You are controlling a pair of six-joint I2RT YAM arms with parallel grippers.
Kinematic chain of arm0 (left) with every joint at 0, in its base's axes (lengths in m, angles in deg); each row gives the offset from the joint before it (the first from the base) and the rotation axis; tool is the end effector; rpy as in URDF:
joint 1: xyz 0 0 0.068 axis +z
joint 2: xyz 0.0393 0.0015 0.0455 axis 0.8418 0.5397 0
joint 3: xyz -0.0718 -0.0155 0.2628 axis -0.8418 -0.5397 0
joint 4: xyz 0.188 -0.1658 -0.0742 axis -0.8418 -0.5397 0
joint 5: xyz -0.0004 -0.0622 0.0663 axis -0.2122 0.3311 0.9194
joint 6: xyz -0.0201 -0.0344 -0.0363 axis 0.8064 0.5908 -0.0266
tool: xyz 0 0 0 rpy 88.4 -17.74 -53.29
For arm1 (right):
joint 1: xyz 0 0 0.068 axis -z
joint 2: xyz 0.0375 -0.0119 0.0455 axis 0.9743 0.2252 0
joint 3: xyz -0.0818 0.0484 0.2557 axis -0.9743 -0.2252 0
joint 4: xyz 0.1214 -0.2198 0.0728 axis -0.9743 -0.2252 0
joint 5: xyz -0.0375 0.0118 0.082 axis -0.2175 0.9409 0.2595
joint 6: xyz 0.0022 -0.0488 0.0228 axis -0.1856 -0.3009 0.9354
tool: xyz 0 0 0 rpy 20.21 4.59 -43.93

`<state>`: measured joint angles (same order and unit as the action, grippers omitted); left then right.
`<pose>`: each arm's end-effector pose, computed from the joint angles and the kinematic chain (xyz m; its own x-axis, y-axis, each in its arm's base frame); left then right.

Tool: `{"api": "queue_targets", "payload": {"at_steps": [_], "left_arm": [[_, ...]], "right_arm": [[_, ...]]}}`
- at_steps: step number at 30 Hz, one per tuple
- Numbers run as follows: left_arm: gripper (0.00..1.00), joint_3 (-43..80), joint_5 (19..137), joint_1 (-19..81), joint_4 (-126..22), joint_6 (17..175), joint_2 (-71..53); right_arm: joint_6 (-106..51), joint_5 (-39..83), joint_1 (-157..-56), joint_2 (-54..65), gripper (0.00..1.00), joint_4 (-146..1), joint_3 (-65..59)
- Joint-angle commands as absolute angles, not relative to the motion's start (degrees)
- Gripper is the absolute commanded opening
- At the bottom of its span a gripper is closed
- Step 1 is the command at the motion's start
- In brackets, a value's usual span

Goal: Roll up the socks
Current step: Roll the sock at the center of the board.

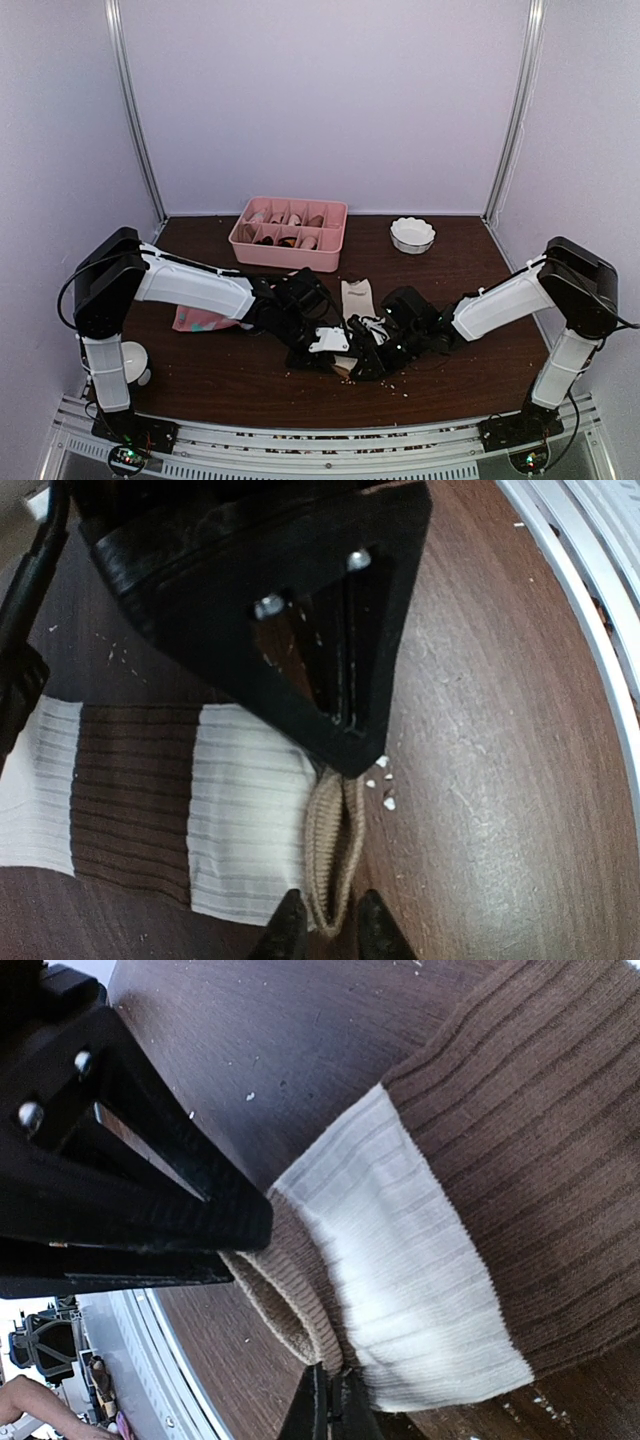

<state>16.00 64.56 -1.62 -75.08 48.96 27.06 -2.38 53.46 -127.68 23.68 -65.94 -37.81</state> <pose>0.1886 -0.3388 0.1447 0.1416 0.8163 -0.5601 0.9852 -0.1717 -0.0011 0.1752 0.2493 0.1160 -0.8714 -0.4192 -0.2548 -0.4531 0.4886 0.7456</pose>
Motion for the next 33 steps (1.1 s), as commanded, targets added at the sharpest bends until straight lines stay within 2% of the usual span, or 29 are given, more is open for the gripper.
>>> {"api": "queue_targets", "payload": {"at_steps": [1, 4, 8, 16, 20, 24, 27, 29, 30, 31, 32, 33], "left_arm": [[0.16, 16.73, 64.23, -1.81, -74.76, 49.12, 27.87], [0.12, 17.34, 64.63, -1.81, -74.86, 50.26, 28.64], [0.0, 18.25, 66.25, -1.81, -75.68, 51.61, 30.28], [0.0, 19.45, 65.05, -1.31, -79.77, 55.42, 31.96], [0.0, 19.63, 62.23, -0.88, -81.53, 56.4, 32.32], [0.0, 22.03, 58.61, 0.18, -85.12, 58.17, 33.92], [0.0, 25.06, 54.5, 1.66, -88.32, 60.54, 35.45], [0.0, 27.24, 51.07, 2.82, -90.83, 62.13, 36.9], [0.0, 28.16, 49.49, 3.3, -91.84, 62.75, 37.4], [0.0, 28.9, 48.03, 3.7, -92.76, 63.12, 37.96], [0.0, 29.63, 47.04, 4.06, -93.61, 63.37, 38.46], [0.0, 30.3, 46.6, 4.29, -94.25, 63.64, 39.02]], "right_arm": [[-1.68, 53.37, -127.39, 25.11, 0.0, -67.91, -37.28], [-1.49, 53.12, -127.36, 24.98, 0.0, -67.88, -37.23], [-0.8, 52.56, -127.43, 24.02, 0.0, -66.77, -37.93], [2.69, 50.57, -125.25, 16.68, 0.13, -60.51, -45.29], [2.54, 46.57, -124.82, 10.89, 0.14, -57.54, -49.95], [0.32, 40.07, -125.0, 3.78, 0.15, -56.38, -53.68], [-4.3, 30.68, -126.26, -3.46, 0.17, -57.64, -55.65], [-9.19, 20.6, -129.22, -10.17, 0.35, -58.36, -57.14], [-11.53, 15.81, -130.93, -13.43, 0.53, -57.06, -58.59], [-13.63, 13.19, -131.89, -16.16, 0.9, -54.59, -60.41], [-14.71, 11.74, -132.16, -18.29, 0.99, -51.94, -62.48], [-14.88, 9.5, -132.17, -19.76, 1.0, -50.21, -63.89]]}}
